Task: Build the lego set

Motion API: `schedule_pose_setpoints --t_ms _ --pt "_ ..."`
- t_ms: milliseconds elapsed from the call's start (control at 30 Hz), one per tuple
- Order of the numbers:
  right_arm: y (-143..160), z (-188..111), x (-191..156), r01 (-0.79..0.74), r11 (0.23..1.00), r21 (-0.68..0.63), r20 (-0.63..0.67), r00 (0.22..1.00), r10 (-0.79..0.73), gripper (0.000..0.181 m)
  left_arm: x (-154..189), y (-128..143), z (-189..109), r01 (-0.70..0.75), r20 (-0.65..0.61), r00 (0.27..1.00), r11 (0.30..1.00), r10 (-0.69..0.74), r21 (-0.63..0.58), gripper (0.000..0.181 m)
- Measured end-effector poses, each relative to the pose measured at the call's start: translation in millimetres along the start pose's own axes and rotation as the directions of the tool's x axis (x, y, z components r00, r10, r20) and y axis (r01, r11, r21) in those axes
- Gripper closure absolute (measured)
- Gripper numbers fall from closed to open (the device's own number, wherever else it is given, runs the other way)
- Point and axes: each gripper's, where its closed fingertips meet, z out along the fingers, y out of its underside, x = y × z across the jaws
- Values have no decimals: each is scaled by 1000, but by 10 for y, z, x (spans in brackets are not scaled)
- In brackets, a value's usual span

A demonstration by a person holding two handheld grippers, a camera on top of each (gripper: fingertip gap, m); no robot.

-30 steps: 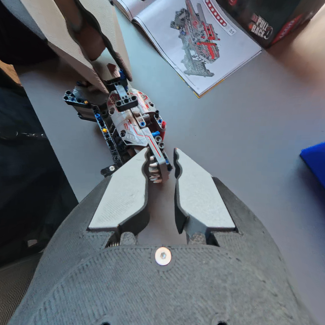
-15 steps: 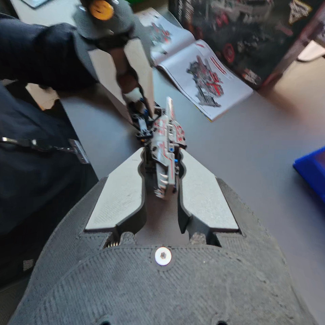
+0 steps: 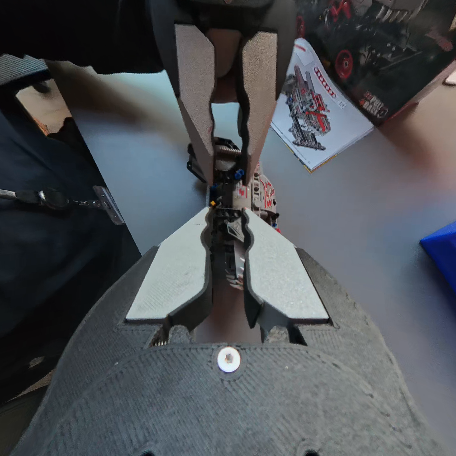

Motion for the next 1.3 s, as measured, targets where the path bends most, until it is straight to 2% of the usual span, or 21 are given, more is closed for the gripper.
schedule_pose_setpoints --t_ms 167,267,367,500,600,667,833,1300 --pt "81 14 43 -37 999 11 11 999 37 154 -21 68 -10 47 8 999 998 -47 33 160" --pt "54 20 24 -43 999 31 33 999 42 161 -3 104 -14 60 -1 998 997 -60 38 160" --pt "39 50 -11 -32 999 25 45 999 30 160 17 113 -5 57 -17 998 998 -56 30 160" --pt "75 90 -36 -7 1000 -18 35 999 8 162 16 112 14 53 -25 998 998 -52 34 160" --pt "119 101 -20 33 997 -63 -9 999 -34 154 27 117 22 51 -32 998 998 -50 36 160" --pt "115 105 -52 45 996 -71 -4 999 -46 161 29 127 20 44 -31 999 998 -43 33 160" --pt "152 122 -12 87 990 -112 -47 995 -92 171 1 166 9 36 -9 999 999 -36 21 160" --pt "157 120 32 123 982 -140 -44 991 -130 173 -32 180 15 52 119 992 999 -52 3 160"
